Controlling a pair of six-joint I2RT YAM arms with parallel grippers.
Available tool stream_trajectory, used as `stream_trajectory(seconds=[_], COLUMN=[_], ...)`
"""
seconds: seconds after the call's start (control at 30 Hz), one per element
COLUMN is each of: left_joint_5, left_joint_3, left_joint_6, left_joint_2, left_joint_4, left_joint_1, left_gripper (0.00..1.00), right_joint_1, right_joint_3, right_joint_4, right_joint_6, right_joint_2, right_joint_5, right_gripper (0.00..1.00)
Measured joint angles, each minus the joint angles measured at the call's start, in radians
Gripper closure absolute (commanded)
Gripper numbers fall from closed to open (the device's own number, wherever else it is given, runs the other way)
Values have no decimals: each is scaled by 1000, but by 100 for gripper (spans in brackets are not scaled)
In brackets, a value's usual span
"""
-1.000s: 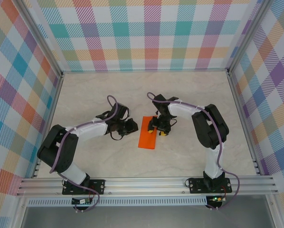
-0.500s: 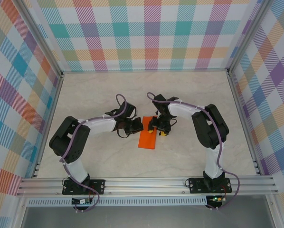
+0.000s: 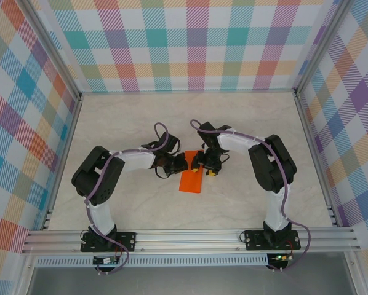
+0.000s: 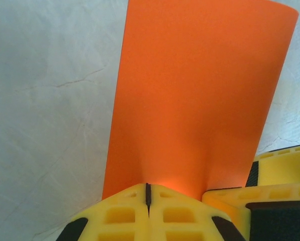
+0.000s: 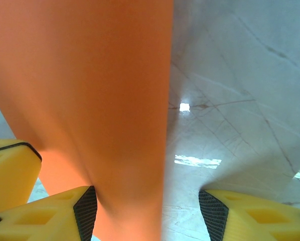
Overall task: Fold a paper plane with a square sheet of paper (pick it up from the middle)
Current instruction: Hold the square sheet of paper at the center of the table.
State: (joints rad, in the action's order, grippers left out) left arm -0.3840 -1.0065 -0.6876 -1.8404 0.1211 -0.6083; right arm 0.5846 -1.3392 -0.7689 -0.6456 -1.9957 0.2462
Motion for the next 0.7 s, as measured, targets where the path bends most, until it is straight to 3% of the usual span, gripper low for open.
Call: stream_trajectory(seconds=[0.53, 0.7], left_joint_5=[0, 0], left_joint_3=[9, 15], left_joint_6=[0, 0], left_joint_2=[-12, -12], left_joint_4=[-28, -42], left_joint_1=[0, 0], left_gripper=[100, 100], right_joint_1=[6, -10], right_joint_3=[-24, 31], right_joint_4=[-19, 0], right_joint_6=[11, 7], right_joint_2=[3, 109], right_joint_5=[-7, -60], right_gripper=[35, 34])
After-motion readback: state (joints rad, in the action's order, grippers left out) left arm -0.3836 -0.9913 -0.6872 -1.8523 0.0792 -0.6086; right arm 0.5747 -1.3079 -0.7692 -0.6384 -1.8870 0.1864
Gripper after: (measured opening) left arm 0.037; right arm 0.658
